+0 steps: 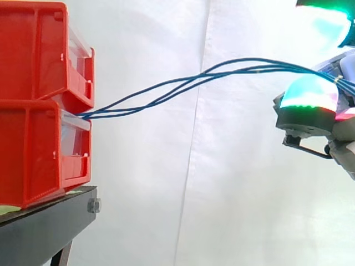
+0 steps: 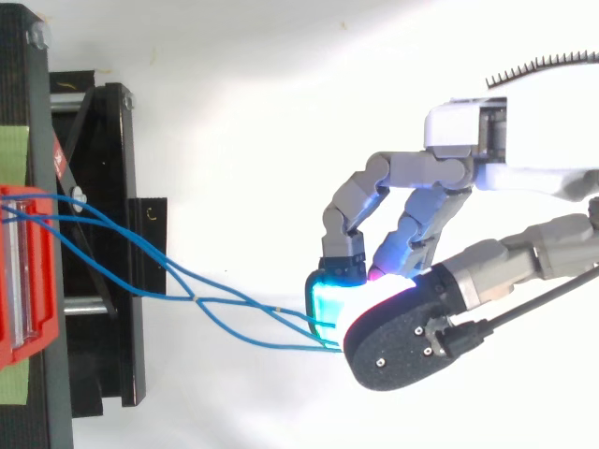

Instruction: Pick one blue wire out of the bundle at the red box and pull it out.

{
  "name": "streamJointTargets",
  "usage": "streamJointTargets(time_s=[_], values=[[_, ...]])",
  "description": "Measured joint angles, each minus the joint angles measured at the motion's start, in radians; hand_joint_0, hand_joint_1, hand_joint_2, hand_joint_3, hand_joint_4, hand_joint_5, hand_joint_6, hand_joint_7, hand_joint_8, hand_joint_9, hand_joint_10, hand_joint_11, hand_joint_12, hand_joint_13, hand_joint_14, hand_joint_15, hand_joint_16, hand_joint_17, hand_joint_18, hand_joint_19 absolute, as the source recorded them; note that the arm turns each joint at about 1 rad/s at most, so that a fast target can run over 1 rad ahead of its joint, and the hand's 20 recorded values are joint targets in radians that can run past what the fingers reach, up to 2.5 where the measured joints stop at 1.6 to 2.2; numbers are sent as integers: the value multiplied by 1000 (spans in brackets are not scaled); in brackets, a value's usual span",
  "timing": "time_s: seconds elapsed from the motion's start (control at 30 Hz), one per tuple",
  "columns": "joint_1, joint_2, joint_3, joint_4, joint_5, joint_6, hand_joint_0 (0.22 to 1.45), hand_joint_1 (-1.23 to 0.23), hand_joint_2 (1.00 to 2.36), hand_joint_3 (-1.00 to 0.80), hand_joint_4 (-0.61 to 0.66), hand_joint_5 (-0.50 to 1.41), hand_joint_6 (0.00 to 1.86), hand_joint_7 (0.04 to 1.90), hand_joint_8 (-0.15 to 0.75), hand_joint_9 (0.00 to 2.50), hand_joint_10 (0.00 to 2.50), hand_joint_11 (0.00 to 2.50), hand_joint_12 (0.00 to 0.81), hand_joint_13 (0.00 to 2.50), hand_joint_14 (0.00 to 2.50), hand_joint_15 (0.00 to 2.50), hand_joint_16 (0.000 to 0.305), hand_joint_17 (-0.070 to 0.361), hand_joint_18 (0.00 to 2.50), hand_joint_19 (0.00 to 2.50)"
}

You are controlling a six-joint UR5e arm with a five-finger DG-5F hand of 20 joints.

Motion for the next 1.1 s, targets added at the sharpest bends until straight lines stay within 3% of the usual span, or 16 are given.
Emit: streamJointTargets(time_s=[0.13, 0.23, 0.43, 0.83, 1.1], values=[[0, 0, 0, 2, 0, 0, 488, -771, 1000, -500, 212, -180, 962, 831, 364, 853, 9, 749, 451, 840, 15, 506, 58, 132, 811, 470], [1, 0, 0, 2, 0, 0, 581, -843, 1000, -500, 209, -188, 964, 844, 342, 823, 11, 762, 428, 816, 17, 494, 53, 119, 776, 466], [2, 1, 0, 2, 0, 0, 666, -857, 1004, -434, 186, -193, 971, 842, 336, 809, 10, 751, 420, 821, 15, 481, 52, 117, 804, 444], [2, 1, 0, 5, 0, 0, 694, -826, 1010, -343, 124, -204, 984, 933, 338, 819, 9, 751, 421, 839, 15, 480, 51, 115, 827, 445], [3, 0, 0, 5, 0, 0, 749, -853, 1014, -279, 133, -222, 994, 867, 330, 810, 9, 738, 416, 851, 14, 461, 50, 112, 847, 433]])
